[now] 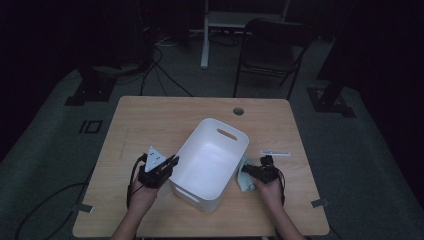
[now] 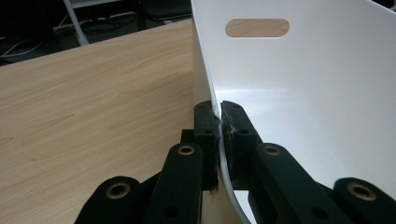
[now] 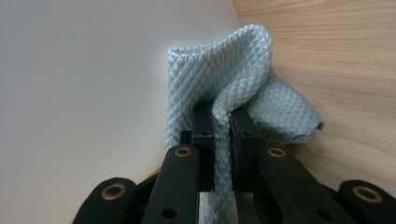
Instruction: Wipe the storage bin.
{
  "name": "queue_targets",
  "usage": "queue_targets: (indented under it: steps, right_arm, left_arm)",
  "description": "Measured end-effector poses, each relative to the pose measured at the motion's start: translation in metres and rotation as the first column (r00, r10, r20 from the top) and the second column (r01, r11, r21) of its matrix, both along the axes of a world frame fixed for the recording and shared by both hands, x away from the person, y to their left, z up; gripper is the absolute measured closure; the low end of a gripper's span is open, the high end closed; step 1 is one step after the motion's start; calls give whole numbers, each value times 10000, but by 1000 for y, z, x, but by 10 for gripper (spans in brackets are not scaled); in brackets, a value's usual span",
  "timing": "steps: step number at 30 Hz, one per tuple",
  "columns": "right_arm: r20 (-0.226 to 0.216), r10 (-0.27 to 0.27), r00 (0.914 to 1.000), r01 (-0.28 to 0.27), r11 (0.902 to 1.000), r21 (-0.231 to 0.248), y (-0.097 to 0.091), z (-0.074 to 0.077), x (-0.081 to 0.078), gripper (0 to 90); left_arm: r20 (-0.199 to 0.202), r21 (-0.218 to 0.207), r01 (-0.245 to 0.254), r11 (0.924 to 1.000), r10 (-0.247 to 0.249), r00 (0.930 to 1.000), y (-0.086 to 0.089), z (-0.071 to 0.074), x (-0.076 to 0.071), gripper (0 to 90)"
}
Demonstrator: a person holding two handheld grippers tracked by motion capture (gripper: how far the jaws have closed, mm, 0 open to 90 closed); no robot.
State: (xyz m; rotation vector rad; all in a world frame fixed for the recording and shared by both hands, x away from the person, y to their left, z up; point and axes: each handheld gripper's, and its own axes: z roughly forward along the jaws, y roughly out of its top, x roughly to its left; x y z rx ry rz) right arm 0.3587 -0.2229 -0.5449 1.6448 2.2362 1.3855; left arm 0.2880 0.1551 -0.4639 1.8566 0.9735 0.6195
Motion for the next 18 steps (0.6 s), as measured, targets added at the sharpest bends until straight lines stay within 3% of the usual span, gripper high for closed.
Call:
queue_targets:
  steps: [3,7,12,14,16,18]
  right_arm:
    - [35,17,10000,-17,10000,-3,1,4,-3,827]
    - [469,219,9987,-242,9985,495,2,22,-15,827]
    - [1597,541,9857,-679,9943,822,5,59,-35,826]
    - [1780,445,9830,-550,9970,545,8,60,-37,826]
    - [1622,397,9860,-538,9950,836,6,55,-34,827]
    - [1549,403,9871,-503,9969,608,7,51,-33,827]
  left_arm:
    - [0,-14,-122,9999,122,9999,-1,0,-1,854]
    - [11,126,-196,9997,196,9998,-3,0,-2,854]
    - [-3,99,-159,9998,159,9999,-4,0,-3,854]
    - [27,96,-156,9998,156,9999,-4,0,-4,854]
    - [28,97,-151,9998,151,9999,-5,0,-4,853]
    - [17,114,-122,9999,122,9999,-5,0,-4,853]
